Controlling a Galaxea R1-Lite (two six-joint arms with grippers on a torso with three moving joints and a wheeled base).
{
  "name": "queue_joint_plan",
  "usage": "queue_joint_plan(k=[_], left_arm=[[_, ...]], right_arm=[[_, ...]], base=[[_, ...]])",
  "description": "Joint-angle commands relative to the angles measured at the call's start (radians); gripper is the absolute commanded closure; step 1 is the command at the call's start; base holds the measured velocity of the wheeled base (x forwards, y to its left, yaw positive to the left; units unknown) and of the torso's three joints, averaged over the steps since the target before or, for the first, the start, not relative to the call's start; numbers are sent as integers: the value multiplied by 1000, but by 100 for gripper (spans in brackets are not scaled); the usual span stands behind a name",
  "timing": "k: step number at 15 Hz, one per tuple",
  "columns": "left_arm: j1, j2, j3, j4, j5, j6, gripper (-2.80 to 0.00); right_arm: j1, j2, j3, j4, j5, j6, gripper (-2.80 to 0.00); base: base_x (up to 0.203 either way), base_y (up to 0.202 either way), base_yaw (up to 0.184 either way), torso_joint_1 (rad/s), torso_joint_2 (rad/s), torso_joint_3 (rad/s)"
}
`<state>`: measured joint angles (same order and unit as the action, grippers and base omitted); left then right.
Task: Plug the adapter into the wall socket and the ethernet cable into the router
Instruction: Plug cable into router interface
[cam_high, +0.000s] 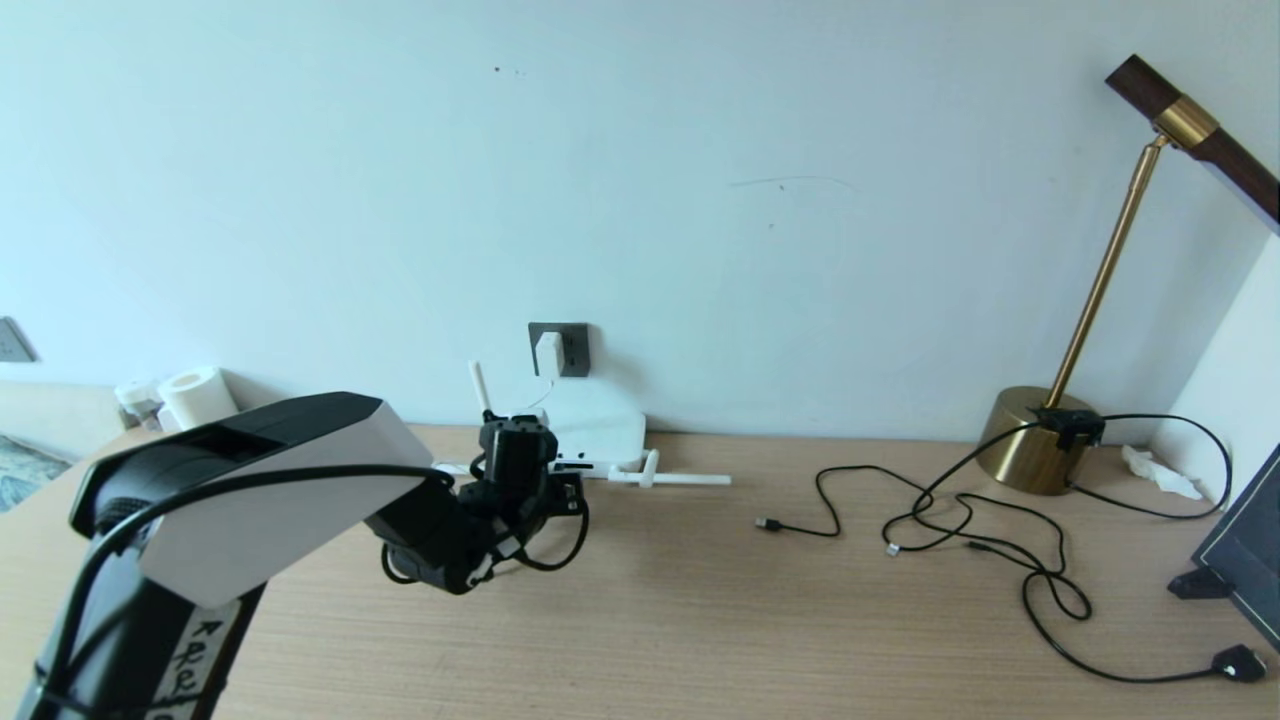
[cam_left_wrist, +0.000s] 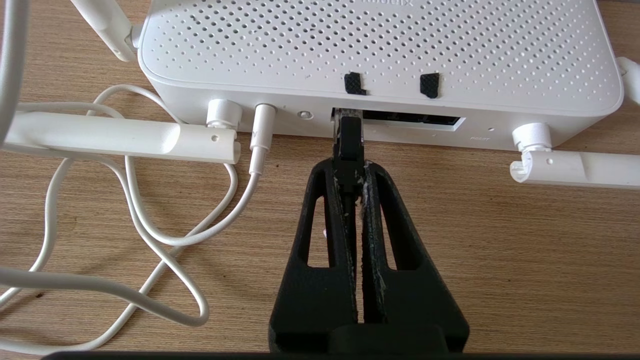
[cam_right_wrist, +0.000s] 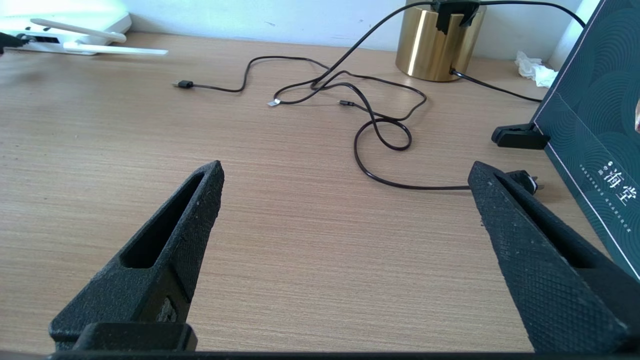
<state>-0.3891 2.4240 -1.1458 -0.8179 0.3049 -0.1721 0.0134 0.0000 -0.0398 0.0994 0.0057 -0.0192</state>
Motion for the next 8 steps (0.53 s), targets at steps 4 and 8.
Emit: queue_joint_plan(k=[4, 8], left_arm=[[0, 5, 5, -4, 2, -3, 0], [-1, 4, 6, -4, 2, -3, 0]], right_arm=[[0, 2, 0, 0, 0, -1, -280], [0, 2, 0, 0, 0, -1, -280]], base=[[0, 0, 0, 0, 0, 0], [0, 0, 0, 0, 0, 0]])
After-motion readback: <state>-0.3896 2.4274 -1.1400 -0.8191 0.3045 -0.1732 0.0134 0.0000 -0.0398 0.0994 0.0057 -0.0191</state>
